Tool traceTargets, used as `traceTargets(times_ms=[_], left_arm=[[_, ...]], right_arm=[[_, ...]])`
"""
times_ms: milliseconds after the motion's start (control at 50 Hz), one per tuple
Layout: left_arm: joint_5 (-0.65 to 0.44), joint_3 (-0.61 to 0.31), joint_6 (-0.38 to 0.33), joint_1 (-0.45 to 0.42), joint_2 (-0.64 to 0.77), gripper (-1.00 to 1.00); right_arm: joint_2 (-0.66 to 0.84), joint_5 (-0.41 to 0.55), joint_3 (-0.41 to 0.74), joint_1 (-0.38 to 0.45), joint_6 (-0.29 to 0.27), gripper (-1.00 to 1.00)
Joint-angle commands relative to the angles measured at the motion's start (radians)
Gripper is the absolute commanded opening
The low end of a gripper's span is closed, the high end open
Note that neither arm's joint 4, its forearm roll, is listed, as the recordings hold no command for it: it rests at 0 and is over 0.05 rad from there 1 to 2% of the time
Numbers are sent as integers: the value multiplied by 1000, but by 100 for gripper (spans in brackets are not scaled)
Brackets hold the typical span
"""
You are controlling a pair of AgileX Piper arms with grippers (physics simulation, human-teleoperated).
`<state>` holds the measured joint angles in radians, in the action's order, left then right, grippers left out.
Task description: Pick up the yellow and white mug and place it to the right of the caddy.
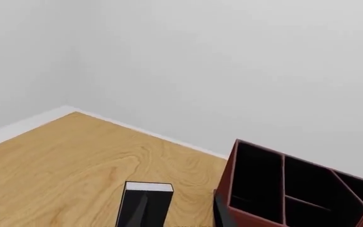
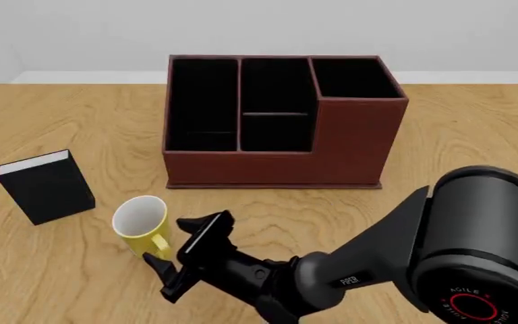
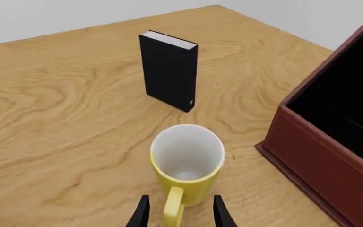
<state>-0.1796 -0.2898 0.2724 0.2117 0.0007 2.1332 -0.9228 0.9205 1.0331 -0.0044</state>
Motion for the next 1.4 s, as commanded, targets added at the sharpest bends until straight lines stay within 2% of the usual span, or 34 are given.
traceTargets(times_ms=[20,180,200,240,400,440,500,520,540,580,620,640,700,780,900,1080,1140,1220,1400], left_arm=[[14,22,14,14,1,100],[12,21,16,7,1,100],[10,17,14,6,0,100],[1,4,13,3,0,100],[-10,-18,9,4,0,100],[-15,-31,4,5,0,100],[-13,-40,-6,29,0,100],[-16,-46,-5,35,0,100],[-28,-70,-9,23,0,100],[-37,-84,-10,25,0,100],[-61,-126,-11,19,-1,100],[-72,-142,-11,20,-1,100],[-103,-196,-17,16,-1,100],[-114,-215,-11,12,-1,100],[-134,-245,-14,3,-1,100],[-150,-260,-36,-44,-1,100],[-160,-271,-19,-71,-1,100],[-164,-285,-37,-98,-1,100],[-165,-291,-54,-110,-1,100]], right_arm=[[63,14,57,3,2,100],[73,2,48,-3,2,100],[69,3,45,-1,2,-100],[37,-26,5,-20,-6,-100],[-43,-11,-45,-25,-2,-100],[-124,-49,-108,-27,-2,-100],[-182,-45,-143,9,9,-100],[-197,-47,-149,26,38,-100],[-218,-67,-184,12,36,-100],[-257,-57,-203,24,31,-100],[-292,-4,-187,73,22,-100],[-313,14,-198,69,58,-100],[-357,21,-233,61,35,-100],[-408,22,-276,70,22,-100],[-486,-2,-359,25,6,-100],[-655,61,-452,-27,3,-100],[-695,76,-482,-68,5,-100],[-776,127,-507,-106,-5,-100],[-853,135,-571,-156,-37,-100]])
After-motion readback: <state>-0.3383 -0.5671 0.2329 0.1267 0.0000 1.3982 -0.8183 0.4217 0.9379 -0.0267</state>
